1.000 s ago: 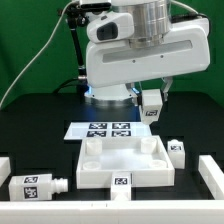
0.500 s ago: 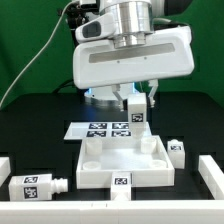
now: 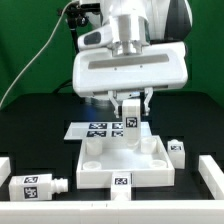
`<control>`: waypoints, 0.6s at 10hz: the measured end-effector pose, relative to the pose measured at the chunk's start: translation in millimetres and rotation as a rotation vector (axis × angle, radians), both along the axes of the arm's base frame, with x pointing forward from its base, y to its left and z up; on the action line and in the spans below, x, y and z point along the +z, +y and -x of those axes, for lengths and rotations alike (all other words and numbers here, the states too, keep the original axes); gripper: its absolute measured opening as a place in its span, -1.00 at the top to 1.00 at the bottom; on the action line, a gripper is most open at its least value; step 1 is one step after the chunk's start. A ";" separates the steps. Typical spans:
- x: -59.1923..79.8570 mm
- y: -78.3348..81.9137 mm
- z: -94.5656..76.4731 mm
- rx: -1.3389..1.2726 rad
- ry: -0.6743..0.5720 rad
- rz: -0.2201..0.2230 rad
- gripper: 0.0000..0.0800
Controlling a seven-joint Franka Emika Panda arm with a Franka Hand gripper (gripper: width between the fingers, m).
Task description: Assemble one leg
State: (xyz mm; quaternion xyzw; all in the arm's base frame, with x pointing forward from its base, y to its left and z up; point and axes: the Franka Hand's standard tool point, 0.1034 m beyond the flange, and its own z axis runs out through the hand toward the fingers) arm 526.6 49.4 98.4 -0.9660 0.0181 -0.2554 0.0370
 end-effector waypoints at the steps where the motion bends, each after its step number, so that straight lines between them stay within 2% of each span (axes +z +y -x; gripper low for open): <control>1: -1.2 10.0 0.7 0.015 0.002 -0.003 0.29; 4: -1.1 43.3 -15.4 0.066 -0.012 -0.015 0.29; 5: -3.6 46.3 -20.4 0.084 -0.017 -0.010 0.29; 6: -7.5 40.8 -21.2 0.094 -0.014 0.000 0.29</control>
Offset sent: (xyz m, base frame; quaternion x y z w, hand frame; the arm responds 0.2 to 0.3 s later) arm 0.0331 0.0294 -0.0001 -0.0202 0.0358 -0.0352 0.9985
